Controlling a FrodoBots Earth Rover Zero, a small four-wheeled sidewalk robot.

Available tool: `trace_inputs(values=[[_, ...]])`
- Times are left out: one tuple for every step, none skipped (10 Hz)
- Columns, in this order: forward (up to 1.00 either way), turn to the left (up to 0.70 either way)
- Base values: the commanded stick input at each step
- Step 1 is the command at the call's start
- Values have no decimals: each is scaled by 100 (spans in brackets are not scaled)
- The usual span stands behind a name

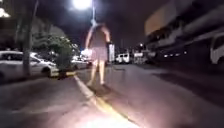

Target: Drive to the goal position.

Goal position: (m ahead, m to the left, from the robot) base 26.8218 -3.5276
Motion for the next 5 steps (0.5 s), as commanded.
trace_inputs(values=[[100,-40],[100,-27],[100,-8],[100,-1],[100,0]])
